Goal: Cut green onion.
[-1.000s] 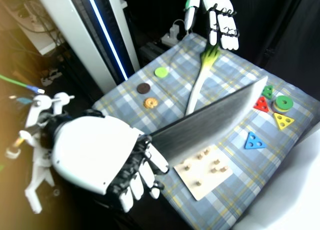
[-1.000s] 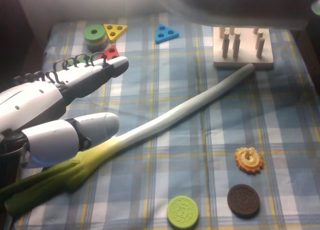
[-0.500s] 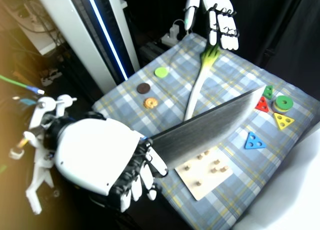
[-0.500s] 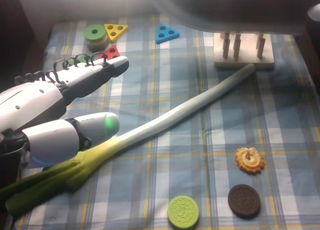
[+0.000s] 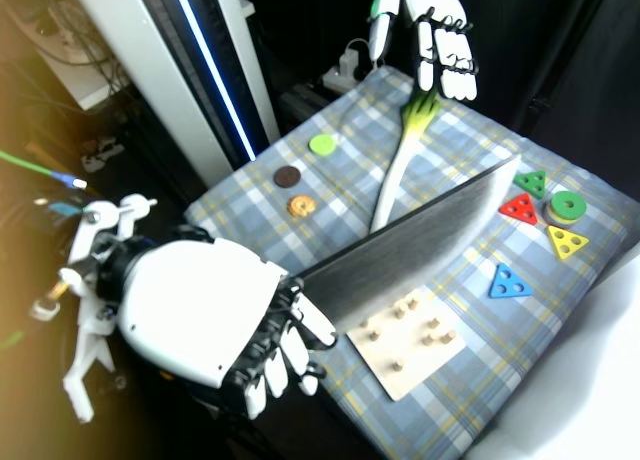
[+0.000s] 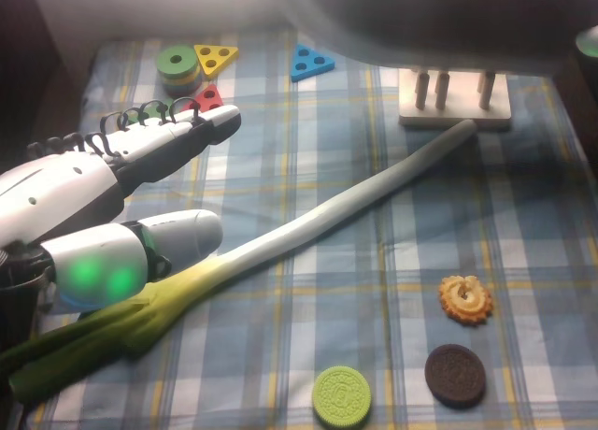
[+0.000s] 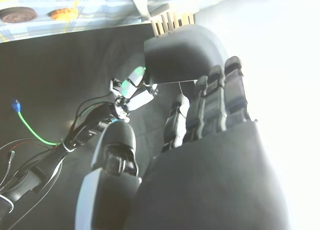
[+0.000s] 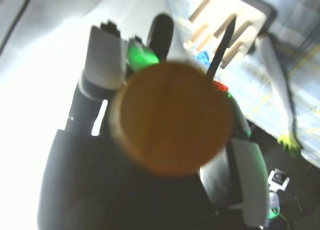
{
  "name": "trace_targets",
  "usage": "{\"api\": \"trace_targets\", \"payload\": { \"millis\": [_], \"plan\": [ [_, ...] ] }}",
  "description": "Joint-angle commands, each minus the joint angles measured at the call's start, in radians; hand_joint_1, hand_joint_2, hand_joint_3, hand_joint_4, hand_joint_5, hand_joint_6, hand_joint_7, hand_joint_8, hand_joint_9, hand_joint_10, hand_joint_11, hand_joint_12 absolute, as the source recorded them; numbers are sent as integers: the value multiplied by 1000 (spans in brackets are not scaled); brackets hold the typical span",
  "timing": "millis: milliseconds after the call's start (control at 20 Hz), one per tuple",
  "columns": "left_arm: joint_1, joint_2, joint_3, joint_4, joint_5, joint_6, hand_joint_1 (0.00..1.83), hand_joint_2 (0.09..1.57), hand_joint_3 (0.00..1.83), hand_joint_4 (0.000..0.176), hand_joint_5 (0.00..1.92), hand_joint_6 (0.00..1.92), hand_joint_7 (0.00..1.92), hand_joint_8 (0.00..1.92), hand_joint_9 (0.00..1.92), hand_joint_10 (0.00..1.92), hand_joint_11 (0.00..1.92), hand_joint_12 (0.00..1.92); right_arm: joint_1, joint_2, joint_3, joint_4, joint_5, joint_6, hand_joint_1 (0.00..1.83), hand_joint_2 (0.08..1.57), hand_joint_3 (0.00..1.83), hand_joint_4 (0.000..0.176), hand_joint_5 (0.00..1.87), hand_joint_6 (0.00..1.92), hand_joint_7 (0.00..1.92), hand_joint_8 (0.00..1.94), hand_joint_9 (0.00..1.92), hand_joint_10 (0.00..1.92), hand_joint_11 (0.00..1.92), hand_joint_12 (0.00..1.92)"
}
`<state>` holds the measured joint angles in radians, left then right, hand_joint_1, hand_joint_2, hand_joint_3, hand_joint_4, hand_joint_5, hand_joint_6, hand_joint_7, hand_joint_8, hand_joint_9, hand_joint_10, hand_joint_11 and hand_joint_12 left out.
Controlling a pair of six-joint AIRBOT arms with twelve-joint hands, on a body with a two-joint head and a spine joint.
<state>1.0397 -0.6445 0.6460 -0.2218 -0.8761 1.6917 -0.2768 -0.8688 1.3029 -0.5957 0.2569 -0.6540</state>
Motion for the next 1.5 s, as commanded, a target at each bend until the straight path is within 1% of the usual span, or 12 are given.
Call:
{"api": "trace_targets", "payload": {
  "millis": [0,150,400,500,600,850,900,1000,1050,1100,1250,1450],
  "plan": [
    [-6,-3,1,8,-118,-11,0,1338,5,176,0,0,0,0,0,0,0,0,6,4,10,11,60,-1,31,1562,0,86,742,1921,1102,1941,1286,1921,1426,1921],
    [-6,-5,1,8,-118,-11,0,1332,1,176,0,0,0,0,0,0,0,0,6,-5,22,11,42,-1,57,1561,0,67,699,1921,1035,1941,1224,1921,1349,1921],
    [-6,-6,3,8,-119,-11,0,1346,6,175,0,0,0,0,0,0,0,0,6,-35,59,14,16,1,29,1551,0,94,797,1921,1117,1941,1298,1921,1408,1921],
    [-6,-8,3,8,-119,-11,0,1350,7,166,0,0,0,0,0,0,0,0,6,-46,73,22,11,2,32,1565,0,0,858,1916,1249,1893,1372,1921,1402,1921],
    [-6,-8,4,8,-119,-11,0,1343,3,170,0,0,0,0,0,0,0,0,6,-57,83,28,10,3,65,1539,0,0,860,1590,1278,1595,1369,1720,1320,1912],
    [-6,-10,4,9,-119,-11,0,1338,1,176,0,0,0,0,0,0,0,0,10,-69,91,28,10,3,273,1527,0,0,731,876,1069,1106,1204,1134,1134,1263],
    [-6,-11,5,9,-118,-11,0,1346,4,176,0,0,0,0,0,0,0,0,12,-70,93,28,10,3,717,1427,0,0,563,1504,1066,973,1196,963,1065,1148],
    [-6,-11,5,9,-118,-11,0,1341,2,176,0,0,0,0,0,0,0,0,13,-72,96,28,10,3,348,1434,3,0,535,454,939,428,982,549,714,1011],
    [-6,-11,5,9,-118,-11,0,1346,4,176,0,0,0,0,0,0,0,0,14,-73,99,29,10,6,255,1365,0,0,464,175,752,127,815,219,572,758],
    [-6,-12,5,9,-119,-11,0,1343,2,176,0,0,0,0,0,0,0,0,14,-76,103,29,9,13,252,1305,5,0,311,36,567,25,593,52,202,951],
    [-7,-13,5,9,-119,-12,0,1347,3,175,0,0,0,0,0,0,0,0,14,-76,107,29,7,18,356,1177,0,30,29,0,129,0,218,0,1,717],
    [-5,-13,4,9,-120,-16,0,1342,1,176,0,0,0,0,0,0,0,0,14,-73,107,29,6,25,414,1098,0,50,0,0,71,3,61,5,0,286]
  ]
}}
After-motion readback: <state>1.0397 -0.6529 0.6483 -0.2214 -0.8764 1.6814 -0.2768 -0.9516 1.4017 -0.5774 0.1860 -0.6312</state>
